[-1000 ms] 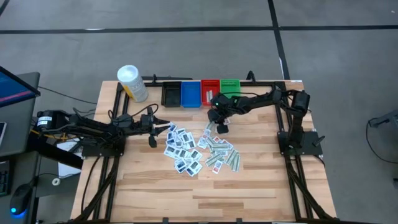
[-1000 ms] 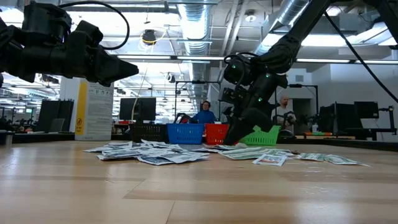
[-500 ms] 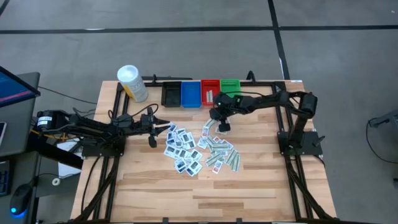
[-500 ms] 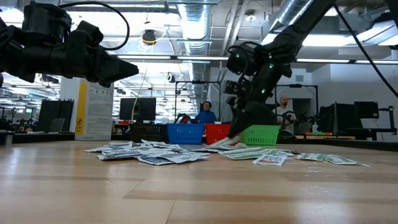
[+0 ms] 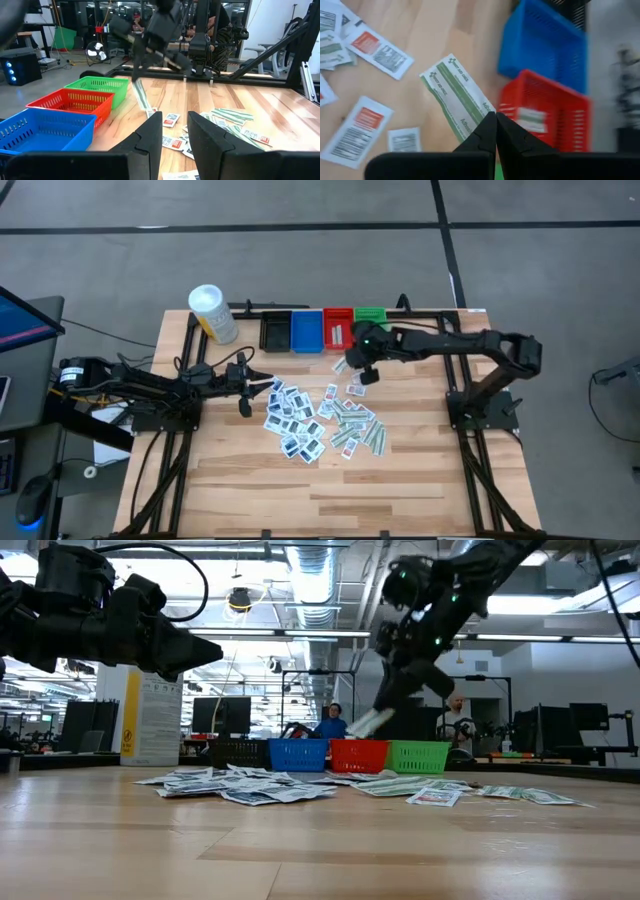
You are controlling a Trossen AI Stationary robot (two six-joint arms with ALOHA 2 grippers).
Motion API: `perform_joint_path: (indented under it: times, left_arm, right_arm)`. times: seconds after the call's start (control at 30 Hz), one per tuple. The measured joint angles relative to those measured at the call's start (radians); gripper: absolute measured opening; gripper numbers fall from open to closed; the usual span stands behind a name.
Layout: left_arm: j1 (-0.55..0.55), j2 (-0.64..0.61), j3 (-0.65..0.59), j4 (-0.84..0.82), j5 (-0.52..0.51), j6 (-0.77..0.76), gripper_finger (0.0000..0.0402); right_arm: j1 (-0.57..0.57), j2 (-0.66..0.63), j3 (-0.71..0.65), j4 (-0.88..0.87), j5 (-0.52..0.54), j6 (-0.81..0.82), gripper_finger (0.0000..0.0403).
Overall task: Pick & Place First Aid Supplies
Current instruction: Put the green bandage pack into the red bin
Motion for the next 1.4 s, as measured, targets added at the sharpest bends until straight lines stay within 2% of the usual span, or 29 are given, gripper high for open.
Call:
perform_joint_path:
  times: [0.27,0.6,0.8,1.0,1.27,1.4]
  left_arm:
    - [0.0,0.0,0.0,0.0,0.0,0.0,0.0093]
    - [0.0,0.0,0.0,0.0,0.0,0.003,0.0093]
    - [0.0,0.0,0.0,0.0,0.0,0.003,0.0093]
    - [0.0,0.0,0.0,0.0,0.0,0.001,0.0093]
    - [0.0,0.0,0.0,0.0,0.0,0.003,0.0093]
    - [0.0,0.0,0.0,0.0,0.0,0.003,0.0093]
  right_arm:
    - [-0.005,-0.07,0.0,0.1,0.169,-0.245,0.0]
    - [-0.106,0.027,0.001,0.332,0.193,-0.57,0.0]
    - [-0.169,0.152,0.051,0.349,0.19,-0.593,0.0]
    - [-0.185,0.236,0.094,0.335,0.169,-0.61,0.0]
    - [-0.155,0.234,0.131,0.17,0.142,-0.614,0.0]
    - [-0.137,0.228,0.133,0.162,0.137,-0.615,0.0]
